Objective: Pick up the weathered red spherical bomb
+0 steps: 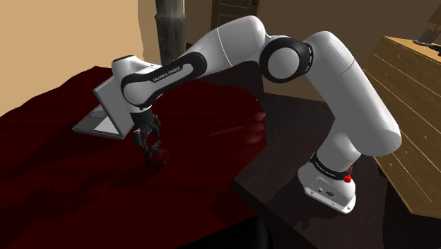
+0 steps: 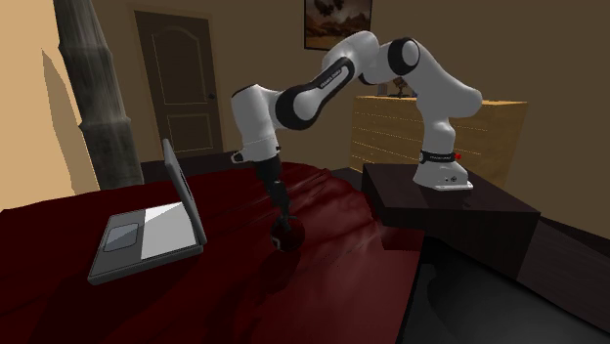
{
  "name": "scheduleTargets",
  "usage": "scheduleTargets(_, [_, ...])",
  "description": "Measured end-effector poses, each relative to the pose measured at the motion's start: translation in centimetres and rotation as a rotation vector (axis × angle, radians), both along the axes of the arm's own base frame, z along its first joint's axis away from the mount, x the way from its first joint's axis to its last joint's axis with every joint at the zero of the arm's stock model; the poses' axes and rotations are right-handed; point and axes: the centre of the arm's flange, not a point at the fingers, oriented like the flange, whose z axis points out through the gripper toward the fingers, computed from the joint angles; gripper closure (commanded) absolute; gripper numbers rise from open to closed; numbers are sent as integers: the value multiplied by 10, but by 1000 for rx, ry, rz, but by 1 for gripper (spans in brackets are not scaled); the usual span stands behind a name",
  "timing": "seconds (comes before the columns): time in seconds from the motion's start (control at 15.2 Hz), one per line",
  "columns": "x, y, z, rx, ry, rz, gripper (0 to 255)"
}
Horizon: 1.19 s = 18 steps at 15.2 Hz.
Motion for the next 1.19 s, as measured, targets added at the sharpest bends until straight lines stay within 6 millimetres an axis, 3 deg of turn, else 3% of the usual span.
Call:
scheduleTargets(0.07, [0,0,-2,0,0,0,255])
scheduleTargets(0.73, [1,0,-4,0,-1,0,255])
scheduleTargets(1.19, [1,0,27,0,0,0,255])
